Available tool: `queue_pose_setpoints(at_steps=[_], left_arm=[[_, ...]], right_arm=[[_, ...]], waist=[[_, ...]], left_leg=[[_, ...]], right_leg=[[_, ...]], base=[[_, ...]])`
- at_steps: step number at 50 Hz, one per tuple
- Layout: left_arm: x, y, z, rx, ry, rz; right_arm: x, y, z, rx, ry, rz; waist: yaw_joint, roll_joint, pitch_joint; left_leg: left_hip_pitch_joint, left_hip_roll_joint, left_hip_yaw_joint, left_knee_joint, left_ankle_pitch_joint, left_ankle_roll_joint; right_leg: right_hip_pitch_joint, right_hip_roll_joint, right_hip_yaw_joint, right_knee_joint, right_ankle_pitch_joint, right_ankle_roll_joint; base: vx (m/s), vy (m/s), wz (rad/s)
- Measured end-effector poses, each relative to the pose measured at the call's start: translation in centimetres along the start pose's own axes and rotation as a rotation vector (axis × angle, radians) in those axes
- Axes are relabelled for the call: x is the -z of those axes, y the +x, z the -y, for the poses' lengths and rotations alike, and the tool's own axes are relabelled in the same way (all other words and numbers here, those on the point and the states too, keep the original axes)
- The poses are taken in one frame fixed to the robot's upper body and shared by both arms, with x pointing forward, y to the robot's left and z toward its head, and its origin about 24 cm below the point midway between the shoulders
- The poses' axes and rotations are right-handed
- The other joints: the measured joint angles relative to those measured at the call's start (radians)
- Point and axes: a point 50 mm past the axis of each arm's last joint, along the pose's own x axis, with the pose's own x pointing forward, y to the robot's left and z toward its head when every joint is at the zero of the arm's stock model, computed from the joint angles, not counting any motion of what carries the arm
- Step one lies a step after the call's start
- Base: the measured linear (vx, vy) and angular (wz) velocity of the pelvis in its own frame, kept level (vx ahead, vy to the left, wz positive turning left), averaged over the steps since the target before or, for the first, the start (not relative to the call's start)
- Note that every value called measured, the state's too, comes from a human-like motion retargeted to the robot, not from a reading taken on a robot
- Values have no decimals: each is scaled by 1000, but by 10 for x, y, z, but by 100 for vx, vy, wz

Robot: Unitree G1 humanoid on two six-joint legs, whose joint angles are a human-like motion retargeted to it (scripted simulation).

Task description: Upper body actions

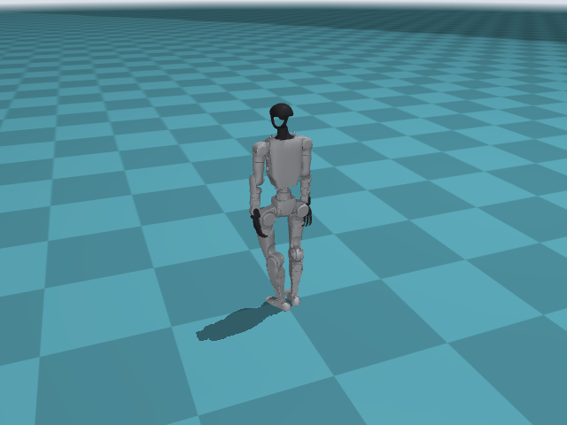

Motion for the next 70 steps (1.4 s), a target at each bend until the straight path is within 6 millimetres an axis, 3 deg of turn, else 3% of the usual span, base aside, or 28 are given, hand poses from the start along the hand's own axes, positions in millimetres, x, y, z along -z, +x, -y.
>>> queue_pose_setpoints(at_steps=[15,25,30,36,40,43,48,52,56,60,65,70], left_arm=[[4,0,-2,5,0,-20],[-1,-2,-6,5,-11,-1],[-4,-3,-9,1,-24,12],[-2,-3,-13,-7,-36,10],[2,-4,-17,-20,-49,2],[9,-3,-18,-26,-63,-15],[21,-3,-20,-23,-78,-59],[23,-3,-21,-28,-87,-67],[20,-4,-22,-33,-99,-56],[17,-4,-24,-39,-104,-44],[16,-5,-25,-44,-105,-42],[14,-5,-25,-41,-90,-43]], right_arm=[[29,-1,-2,19,27,-116],[18,-1,5,-2,70,-34],[30,-8,42,171,151,-86],[57,-36,118,422,410,-120],[64,-69,177,590,691,-8],[58,-101,222,733,826,127],[28,-185,299,1063,862,407],[10,-263,334,1366,926,631],[4,-339,344,1668,1025,880],[5,-399,339,1929,1131,1067],[2,-442,331,2111,1198,1156],[-8,-465,331,2103,1196,1220]], waist=[[60,6,-17],[7,-7,-3],[8,-21,-6],[18,-44,-19],[15,-60,-31],[10,-65,-42],[-10,-61,-59],[-23,-56,-65],[-26,-59,-77],[-24,-64,-93],[-21,-67,-114],[-19,-69,-123]], left_leg=[[-5,14,41,1,-3,-6],[-5,2,-4,4,4,-2],[-6,-1,-8,3,5,-2],[-10,-8,-18,3,6,1],[-14,-14,-28,3,7,2],[-16,-15,-26,3,7,1],[-23,-9,-17,4,6,-1],[-30,-5,-23,6,8,-2],[-41,-6,-35,10,10,-4],[-52,-7,-46,12,12,-6],[-61,-5,-45,13,12,-9],[-67,-3,-40,14,11,-12]], right_leg=[[7,5,45,-1,-9,7],[8,2,-1,-2,-7,-3],[8,0,-5,-3,-6,-3],[5,-8,-14,-2,-6,-2],[4,-14,-23,-2,-7,-1],[0,-15,-22,-2,-6,-2],[-11,-11,-14,0,-4,-3],[-14,-9,-17,0,-6,-4],[-17,-11,-26,-2,-9,-4],[-22,-13,-33,-3,-12,-5],[-33,-13,-31,-2,-14,-6],[-40,-13,-26,0,-15,-7]], base=[[0,0,-16],[-1,0,20],[0,0,0],[0,0,0],[0,0,0],[0,0,0],[-2,0,-2],[0,0,0],[0,-1,4],[0,0,0],[0,0,0],[0,0,0]])
